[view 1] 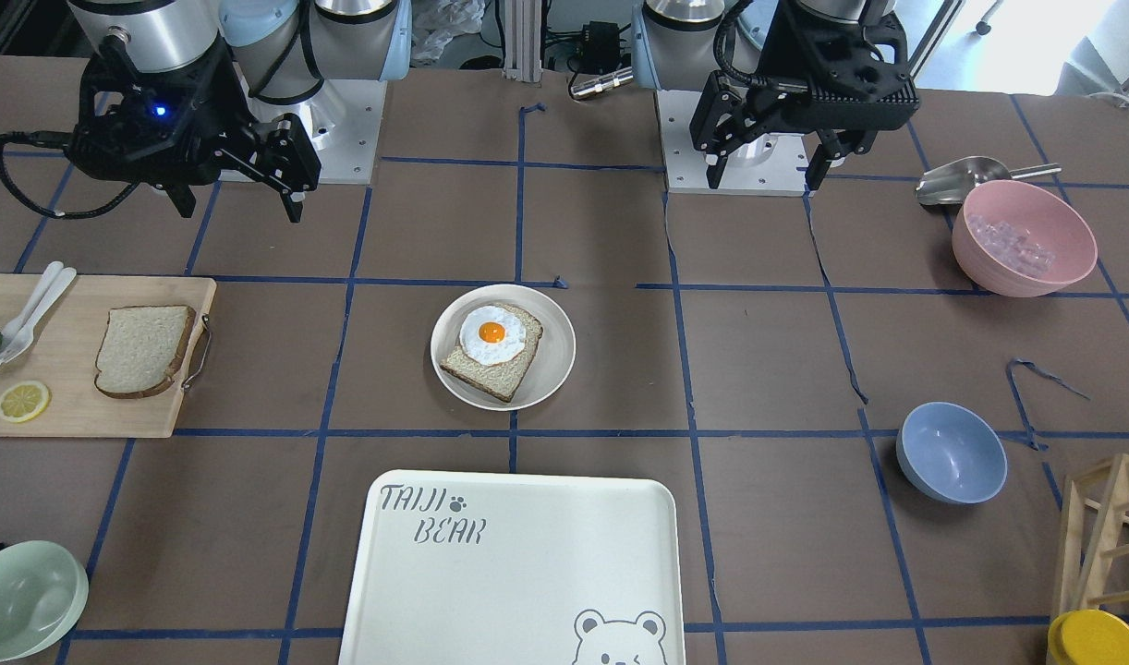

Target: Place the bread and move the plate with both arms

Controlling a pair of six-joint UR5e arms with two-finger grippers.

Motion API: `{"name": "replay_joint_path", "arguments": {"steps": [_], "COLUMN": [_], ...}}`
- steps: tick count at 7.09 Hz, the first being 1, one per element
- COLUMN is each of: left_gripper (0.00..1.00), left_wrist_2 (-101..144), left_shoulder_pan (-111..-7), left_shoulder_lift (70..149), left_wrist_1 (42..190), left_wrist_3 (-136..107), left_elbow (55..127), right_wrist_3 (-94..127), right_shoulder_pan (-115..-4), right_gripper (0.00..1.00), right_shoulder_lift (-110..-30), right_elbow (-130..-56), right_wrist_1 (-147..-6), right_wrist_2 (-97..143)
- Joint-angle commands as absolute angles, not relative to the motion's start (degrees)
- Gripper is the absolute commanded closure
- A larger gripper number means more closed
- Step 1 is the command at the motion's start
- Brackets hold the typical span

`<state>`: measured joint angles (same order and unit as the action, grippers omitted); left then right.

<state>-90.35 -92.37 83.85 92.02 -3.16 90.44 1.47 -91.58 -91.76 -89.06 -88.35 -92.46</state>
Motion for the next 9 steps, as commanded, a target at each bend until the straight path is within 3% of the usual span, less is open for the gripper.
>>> {"name": "replay_joint_path", "arguments": {"steps": [1,9], "left_gripper": [0.0,0.0], "left_wrist_2": [-90.35,-90.35], "left_shoulder_pan": [-92.37,-92.37], "left_shoulder_lift": [83.85,83.85], "left_wrist_1": [92.02,92.11], "left_wrist_3": [-3.16,-3.16], "left_elbow": [90.44,90.44], "right_wrist_3": [1.41,1.41], "right_shoulder_pan": [-91.58,-91.58], "right_gripper": [0.0,0.0], "right_shoulder_lift": [-91.76,-91.76], "right_elbow": [-89.12,-89.12], "right_wrist_1": [-88.42,-87.72], "right_wrist_2": [-92.55,-92.64]}}
